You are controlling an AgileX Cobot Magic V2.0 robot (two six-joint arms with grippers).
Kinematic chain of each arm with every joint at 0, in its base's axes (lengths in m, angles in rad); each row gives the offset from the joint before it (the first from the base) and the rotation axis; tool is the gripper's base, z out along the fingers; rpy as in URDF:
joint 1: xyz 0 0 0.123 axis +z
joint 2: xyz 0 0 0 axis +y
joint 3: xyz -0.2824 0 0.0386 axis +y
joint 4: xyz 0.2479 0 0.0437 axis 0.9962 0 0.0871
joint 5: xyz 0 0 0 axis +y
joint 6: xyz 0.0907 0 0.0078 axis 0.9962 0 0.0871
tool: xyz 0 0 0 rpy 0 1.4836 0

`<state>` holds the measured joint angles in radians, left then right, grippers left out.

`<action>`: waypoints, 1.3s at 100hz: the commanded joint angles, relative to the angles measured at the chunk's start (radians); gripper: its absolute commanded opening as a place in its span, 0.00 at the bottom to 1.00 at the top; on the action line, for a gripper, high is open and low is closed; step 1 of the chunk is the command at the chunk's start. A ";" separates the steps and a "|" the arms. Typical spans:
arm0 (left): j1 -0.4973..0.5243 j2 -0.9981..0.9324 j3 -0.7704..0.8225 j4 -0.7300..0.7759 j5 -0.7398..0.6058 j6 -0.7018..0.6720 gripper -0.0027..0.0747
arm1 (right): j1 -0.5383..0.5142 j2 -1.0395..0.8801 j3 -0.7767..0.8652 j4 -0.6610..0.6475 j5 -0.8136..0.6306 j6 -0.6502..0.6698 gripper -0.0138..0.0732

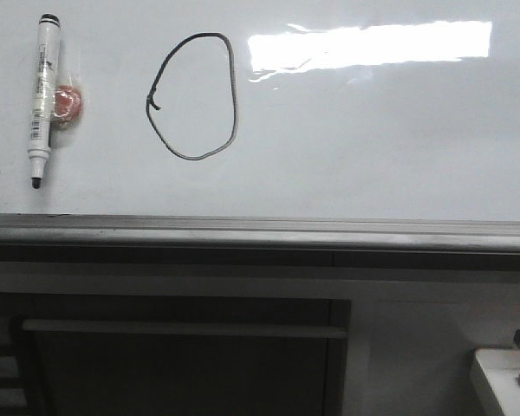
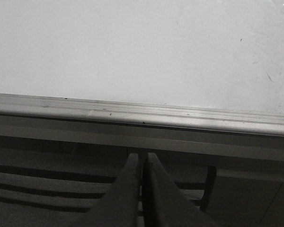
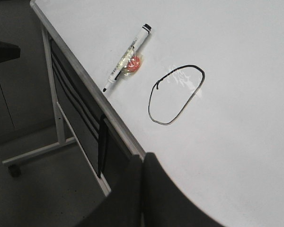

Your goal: Write number 0 on whiteboard

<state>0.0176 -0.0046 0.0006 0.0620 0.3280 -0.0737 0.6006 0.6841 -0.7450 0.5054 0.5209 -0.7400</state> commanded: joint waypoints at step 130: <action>-0.005 -0.027 0.011 -0.001 -0.059 -0.011 0.01 | -0.509 -0.512 0.478 -0.653 -0.565 0.802 0.08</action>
<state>0.0176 -0.0046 0.0006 0.0620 0.3286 -0.0737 0.1412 0.2002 -0.2815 -0.1521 0.0458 0.0624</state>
